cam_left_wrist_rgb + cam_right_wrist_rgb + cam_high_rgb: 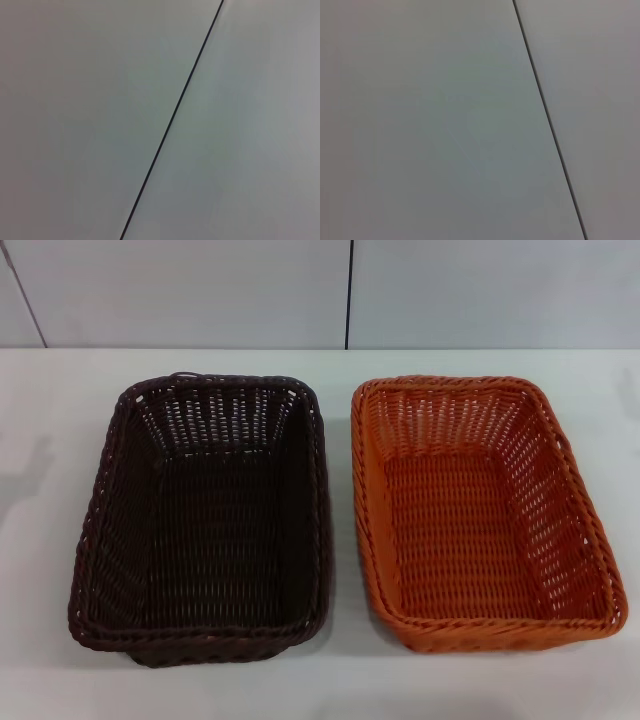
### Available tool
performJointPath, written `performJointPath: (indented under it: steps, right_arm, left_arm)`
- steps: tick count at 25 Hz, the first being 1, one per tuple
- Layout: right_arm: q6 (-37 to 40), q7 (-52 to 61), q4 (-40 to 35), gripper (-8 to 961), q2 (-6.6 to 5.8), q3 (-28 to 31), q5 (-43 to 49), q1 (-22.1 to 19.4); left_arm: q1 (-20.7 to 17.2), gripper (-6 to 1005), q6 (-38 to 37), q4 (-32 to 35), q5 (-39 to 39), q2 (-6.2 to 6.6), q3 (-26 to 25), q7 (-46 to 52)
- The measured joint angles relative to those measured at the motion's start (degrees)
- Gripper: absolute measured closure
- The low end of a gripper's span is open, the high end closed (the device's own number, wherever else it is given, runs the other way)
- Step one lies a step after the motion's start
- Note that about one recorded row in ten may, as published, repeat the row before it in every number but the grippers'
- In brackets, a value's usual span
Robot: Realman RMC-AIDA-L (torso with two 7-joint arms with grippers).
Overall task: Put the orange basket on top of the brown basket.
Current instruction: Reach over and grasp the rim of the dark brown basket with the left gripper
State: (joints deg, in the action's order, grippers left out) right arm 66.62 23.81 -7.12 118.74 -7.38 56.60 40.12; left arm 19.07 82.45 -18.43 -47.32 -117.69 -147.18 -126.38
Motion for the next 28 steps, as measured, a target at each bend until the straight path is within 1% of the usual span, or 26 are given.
performJointPath:
  steps: [12,21,28]
  right_arm:
    - [0.1,0.0,0.3,235,0.08,-0.1,-0.6,-0.3]
    - [0.2,0.1,0.1,235,0.05,-0.8,-0.3,-0.3]
    - [0.2,0.1,1.0,236,0.01,-0.7,-0.6,0.6]
  left_arm:
    - [0.7,224,-0.3,-0.2,-0.1,0.03,0.2,0.1]
    - [3.0,225,-0.8,0.3,0.0,-0.36,3.4,0.2]
    - [3.0,226,0.7,0.2,0.1,-0.38,4.1,0.9]
